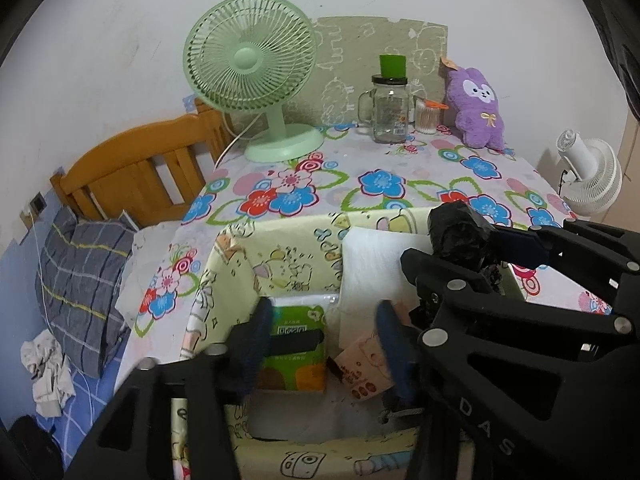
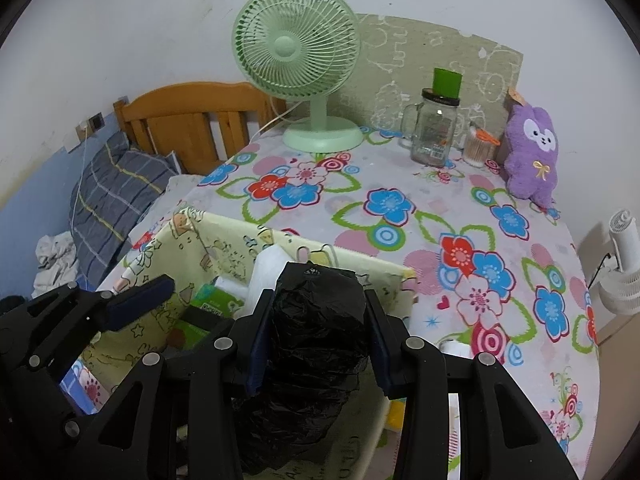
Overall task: Organize soft objects
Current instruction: 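Release the pink pack into the box with the left gripper while the right drops the black bag in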
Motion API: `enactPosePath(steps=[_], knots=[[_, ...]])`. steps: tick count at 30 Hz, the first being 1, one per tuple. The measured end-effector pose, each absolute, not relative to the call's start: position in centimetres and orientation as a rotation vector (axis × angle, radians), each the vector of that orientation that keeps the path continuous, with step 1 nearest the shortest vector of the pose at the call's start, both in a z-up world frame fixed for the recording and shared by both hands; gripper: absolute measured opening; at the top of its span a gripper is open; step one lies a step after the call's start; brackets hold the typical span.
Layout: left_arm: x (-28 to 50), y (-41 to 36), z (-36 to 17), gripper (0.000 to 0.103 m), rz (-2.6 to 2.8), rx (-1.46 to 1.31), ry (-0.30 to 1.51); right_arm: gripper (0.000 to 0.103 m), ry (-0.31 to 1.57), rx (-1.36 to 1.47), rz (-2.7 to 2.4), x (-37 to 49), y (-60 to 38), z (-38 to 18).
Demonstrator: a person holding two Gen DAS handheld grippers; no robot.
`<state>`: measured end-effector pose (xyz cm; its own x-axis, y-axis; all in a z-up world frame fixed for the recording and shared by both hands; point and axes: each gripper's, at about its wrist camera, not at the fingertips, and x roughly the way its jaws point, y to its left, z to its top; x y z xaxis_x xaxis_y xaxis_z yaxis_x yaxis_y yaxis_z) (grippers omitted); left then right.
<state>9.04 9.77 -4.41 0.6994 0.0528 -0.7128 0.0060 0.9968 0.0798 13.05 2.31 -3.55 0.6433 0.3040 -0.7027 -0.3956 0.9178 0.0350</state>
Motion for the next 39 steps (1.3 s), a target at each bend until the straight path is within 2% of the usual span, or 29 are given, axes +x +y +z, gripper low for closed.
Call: enactPosePath(steps=[5, 8, 10, 13, 14, 22, 39], knots=[[8.5, 10.3, -4.5, 0.081, 0.039, 0.063, 0.782, 0.046, 0.77, -0.133, 0.42, 12.7, 2.9, -3.6], [8.3, 10.3, -4.4, 0.088, 0.045, 0.07, 0.775, 0.05, 0.781, -0.119, 0.432, 12.4, 2.9, -3.6], [8.1, 10.2, -4.3, 0.091, 0.036, 0.071, 0.768, 0.066, 0.784, -0.104, 0.434, 12.3, 2.8, -3.6], [7.7, 9.8, -3.9, 0.097, 0.029, 0.07, 0.757, 0.079, 0.779, -0.068, 0.438, 12.0, 2.3, -3.4], [7.5, 9.6, -3.8, 0.098, 0.024, 0.074, 0.749, 0.081, 0.771, -0.065, 0.436, 11.8, 2.2, -3.3], [6.5, 8.3, -3.0, 0.098, 0.01, 0.094, 0.724, 0.089, 0.677, -0.111, 0.383, 10.0, 1.1, -2.1], [4.7, 4.9, -1.3, 0.1, -0.021, 0.092, 0.682, 0.09, 0.625, -0.102, 0.328, 7.7, -2.8, -0.3]])
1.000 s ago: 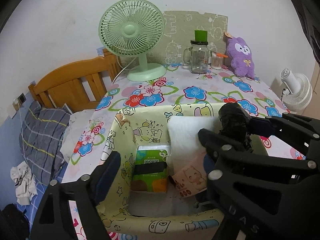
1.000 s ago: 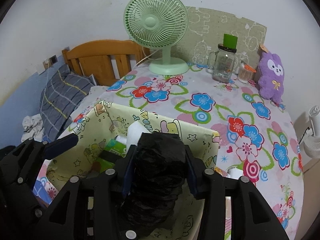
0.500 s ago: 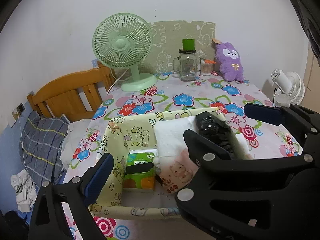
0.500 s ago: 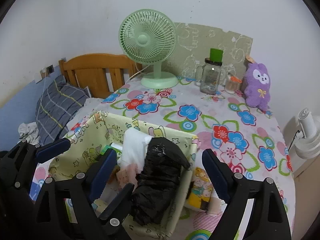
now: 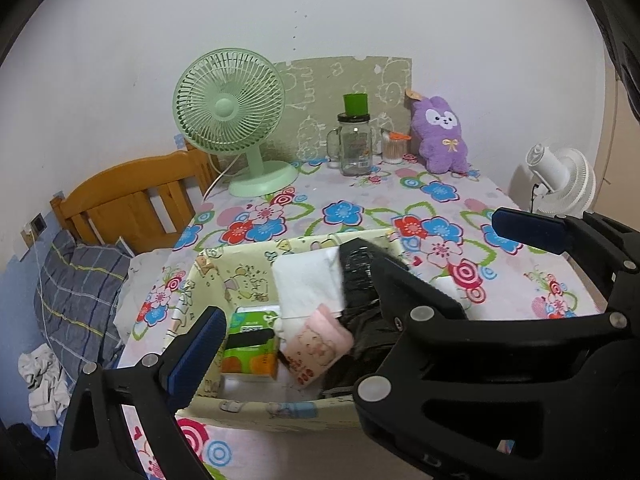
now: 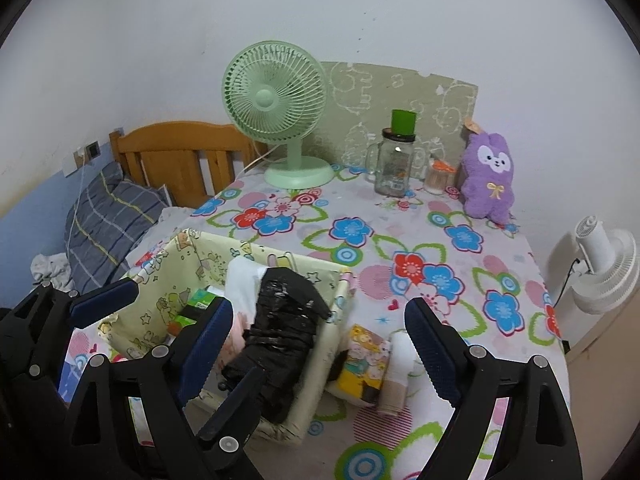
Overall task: Organize soft objects
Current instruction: 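Release the pink pack into the box with the left gripper while the right drops the black bag in, then withdraw both grippers from the box toward the white towel and yellow cartoon box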
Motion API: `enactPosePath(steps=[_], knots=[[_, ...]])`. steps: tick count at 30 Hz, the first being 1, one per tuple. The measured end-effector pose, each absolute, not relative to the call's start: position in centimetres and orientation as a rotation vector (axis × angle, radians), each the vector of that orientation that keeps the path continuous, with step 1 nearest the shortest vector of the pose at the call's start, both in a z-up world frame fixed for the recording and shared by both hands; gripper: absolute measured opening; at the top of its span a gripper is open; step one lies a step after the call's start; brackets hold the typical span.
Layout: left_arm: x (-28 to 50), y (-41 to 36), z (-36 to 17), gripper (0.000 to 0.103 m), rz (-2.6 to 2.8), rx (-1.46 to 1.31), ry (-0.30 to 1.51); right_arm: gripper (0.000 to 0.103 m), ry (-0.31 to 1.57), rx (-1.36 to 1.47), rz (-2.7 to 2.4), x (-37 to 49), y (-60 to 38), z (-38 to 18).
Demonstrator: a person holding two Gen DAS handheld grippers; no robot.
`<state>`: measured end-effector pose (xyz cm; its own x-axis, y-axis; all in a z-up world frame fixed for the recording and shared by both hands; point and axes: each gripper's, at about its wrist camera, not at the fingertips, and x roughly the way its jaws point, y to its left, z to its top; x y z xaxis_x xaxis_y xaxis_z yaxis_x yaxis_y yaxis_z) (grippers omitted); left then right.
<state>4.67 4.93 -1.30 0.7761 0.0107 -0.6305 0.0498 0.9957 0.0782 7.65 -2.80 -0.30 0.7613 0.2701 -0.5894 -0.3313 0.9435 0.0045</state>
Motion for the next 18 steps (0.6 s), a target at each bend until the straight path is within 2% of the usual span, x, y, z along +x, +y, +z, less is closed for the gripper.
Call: enactPosePath(steps=[18], knots=[[3.6, 0.8, 0.2, 0.099, -0.087, 0.102, 0.638, 0.09, 0.597, -0.088, 0.255, 5.8, -7.5, 1.3]])
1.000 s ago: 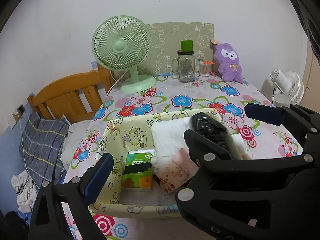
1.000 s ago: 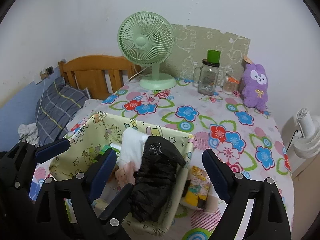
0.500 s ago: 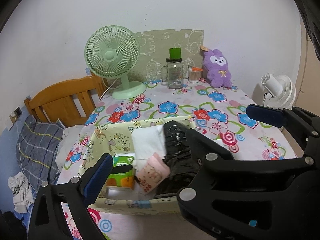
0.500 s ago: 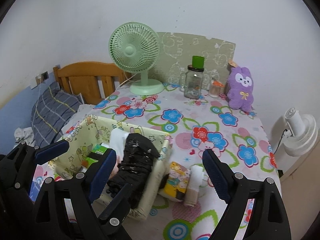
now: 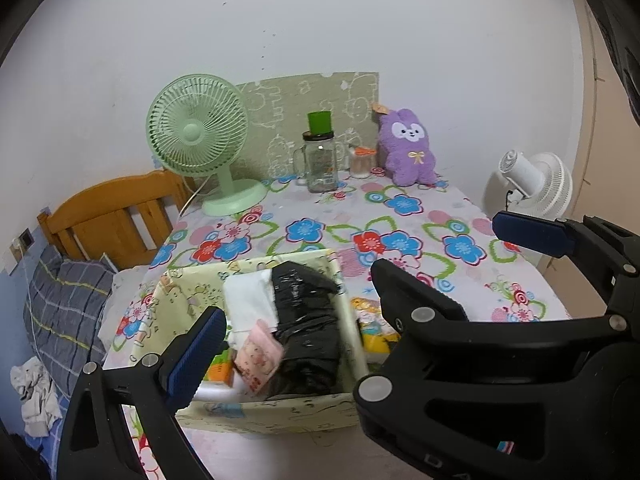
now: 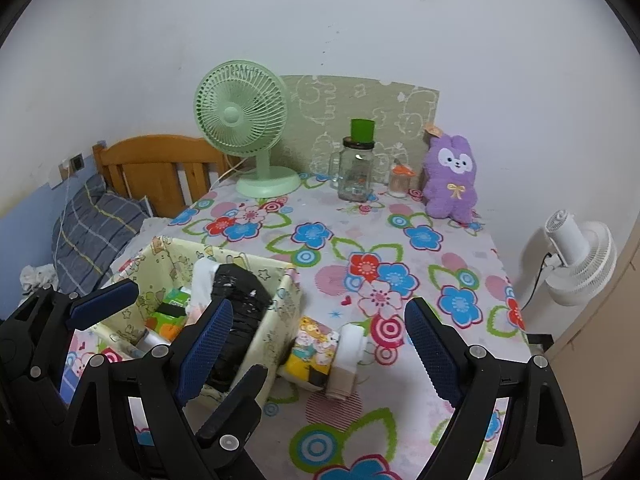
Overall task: Organize soft objects
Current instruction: 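Withdraw both grippers from the box toward the white towel and yellow cartoon box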
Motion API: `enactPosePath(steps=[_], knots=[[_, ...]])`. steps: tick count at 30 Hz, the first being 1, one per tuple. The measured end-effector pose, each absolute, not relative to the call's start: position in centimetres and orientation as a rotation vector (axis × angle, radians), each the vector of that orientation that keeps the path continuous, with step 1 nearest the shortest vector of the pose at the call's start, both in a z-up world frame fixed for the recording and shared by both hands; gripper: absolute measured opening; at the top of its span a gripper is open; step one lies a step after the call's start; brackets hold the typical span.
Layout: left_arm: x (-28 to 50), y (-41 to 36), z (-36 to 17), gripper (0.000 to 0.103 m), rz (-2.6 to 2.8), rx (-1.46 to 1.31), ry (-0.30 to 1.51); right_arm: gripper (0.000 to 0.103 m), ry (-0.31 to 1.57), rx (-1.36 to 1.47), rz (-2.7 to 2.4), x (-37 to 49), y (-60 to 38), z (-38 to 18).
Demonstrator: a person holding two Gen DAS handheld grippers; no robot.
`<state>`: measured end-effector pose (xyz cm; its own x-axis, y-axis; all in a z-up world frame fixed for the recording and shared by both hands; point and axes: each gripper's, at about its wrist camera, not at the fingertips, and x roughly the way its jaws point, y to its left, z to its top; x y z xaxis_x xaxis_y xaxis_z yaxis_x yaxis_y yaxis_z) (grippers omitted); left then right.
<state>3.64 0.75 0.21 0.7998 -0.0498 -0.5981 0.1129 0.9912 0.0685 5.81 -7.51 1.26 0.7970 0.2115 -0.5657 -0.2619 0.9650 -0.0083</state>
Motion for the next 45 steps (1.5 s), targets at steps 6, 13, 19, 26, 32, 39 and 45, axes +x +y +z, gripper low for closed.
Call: enactPosePath(steps=[6, 13, 19, 26, 32, 39, 45], knots=[[3.4, -0.5, 0.5, 0.099, -0.105, 0.099, 0.624, 0.09, 0.582, -0.097, 0.23, 5.4, -8.8, 1.7], [3.3, -2.0, 0.4, 0.099, -0.123, 0.102, 0.62, 0.09, 0.577, -0.1, 0.214, 5.1, -10.2, 1.7], [3.3, -3.1, 0.2, 0.098, -0.133, 0.112, 0.614, 0.09, 0.584, -0.087, 0.209, 5.2, -11.4, 1.4], [3.7, -4.5, -0.3, 0.097, -0.157, 0.121, 0.623, 0.09, 0.593, -0.083, 0.206, 5.5, -12.7, 0.8], [4.4, -5.7, -1.1, 0.096, -0.18, 0.114, 0.65, 0.09, 0.626, -0.062, 0.205, 6.2, -14.2, -0.1], [4.8, -7.3, -2.3, 0.095, -0.208, 0.119, 0.674, 0.09, 0.628, -0.082, 0.195, 6.8, -15.3, -1.2], [5.4, -8.5, -3.8, 0.092, -0.201, 0.127, 0.699, 0.09, 0.666, -0.08, 0.194, 7.6, -16.5, -2.9]])
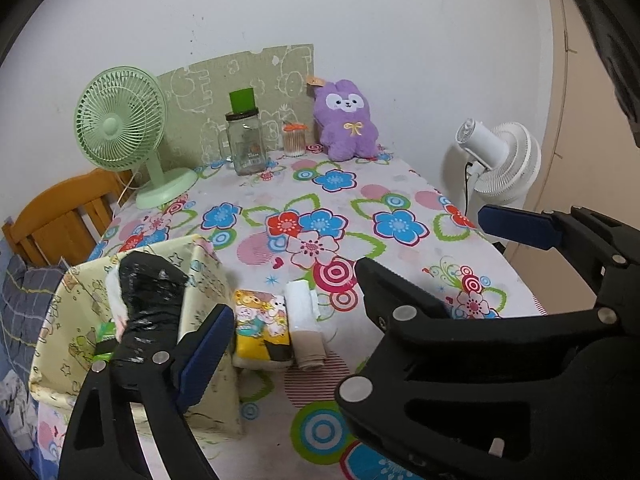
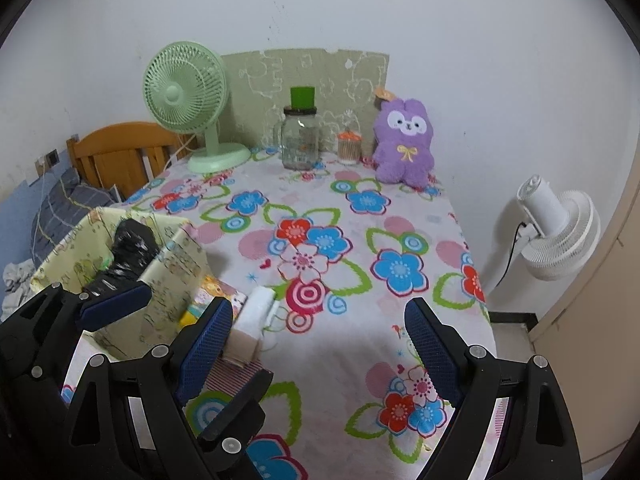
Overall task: Organize soft objects
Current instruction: 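Withdraw both grippers from the box toward the white towel and yellow cartoon box, then grasp the white rolled towel with the right gripper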
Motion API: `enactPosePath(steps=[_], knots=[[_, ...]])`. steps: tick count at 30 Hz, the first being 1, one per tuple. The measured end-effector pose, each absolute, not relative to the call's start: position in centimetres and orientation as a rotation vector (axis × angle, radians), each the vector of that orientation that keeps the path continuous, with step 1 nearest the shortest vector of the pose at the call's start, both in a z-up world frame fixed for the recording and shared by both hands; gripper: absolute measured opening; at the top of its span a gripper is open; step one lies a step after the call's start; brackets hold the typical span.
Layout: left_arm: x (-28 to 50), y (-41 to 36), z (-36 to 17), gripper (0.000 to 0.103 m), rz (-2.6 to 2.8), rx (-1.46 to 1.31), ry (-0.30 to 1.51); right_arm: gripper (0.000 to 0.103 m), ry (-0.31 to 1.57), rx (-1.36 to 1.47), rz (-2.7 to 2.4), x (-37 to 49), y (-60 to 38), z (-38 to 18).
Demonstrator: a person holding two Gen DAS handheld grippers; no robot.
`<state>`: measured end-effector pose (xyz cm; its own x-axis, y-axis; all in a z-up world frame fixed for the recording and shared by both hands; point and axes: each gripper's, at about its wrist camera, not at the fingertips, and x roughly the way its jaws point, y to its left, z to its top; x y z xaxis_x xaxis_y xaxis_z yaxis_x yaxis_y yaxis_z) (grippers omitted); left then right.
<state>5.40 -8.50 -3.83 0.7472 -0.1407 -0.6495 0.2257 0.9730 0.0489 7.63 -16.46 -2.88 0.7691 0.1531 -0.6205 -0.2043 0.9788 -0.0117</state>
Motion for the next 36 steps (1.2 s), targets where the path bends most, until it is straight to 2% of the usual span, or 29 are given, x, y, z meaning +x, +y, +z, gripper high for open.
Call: enactPosePath(steps=[8, 13, 18, 36], knots=[[6.2, -9.5, -6.4, 0.089, -0.176, 0.109, 0.759, 0.09, 0.715, -0.09, 0.214, 8.7, -17.4, -5.8], [6.1, -9.8, -7.0, 0.087, -0.083, 0.122, 0.722, 0.09, 0.748, -0.05, 0.23, 9.6, -18.0, -7.3], [6.8, -9.9, -7.8, 0.087, -0.053, 0.054, 0.763, 0.09, 0.779, -0.025, 0.228, 10.4, -18.3, -8.2], [8.4, -7.7, -10.1, 0.086, 0.063, 0.065, 0.828, 0.088, 0.853, -0.067, 0.345, 13.1, -15.7, -10.8]])
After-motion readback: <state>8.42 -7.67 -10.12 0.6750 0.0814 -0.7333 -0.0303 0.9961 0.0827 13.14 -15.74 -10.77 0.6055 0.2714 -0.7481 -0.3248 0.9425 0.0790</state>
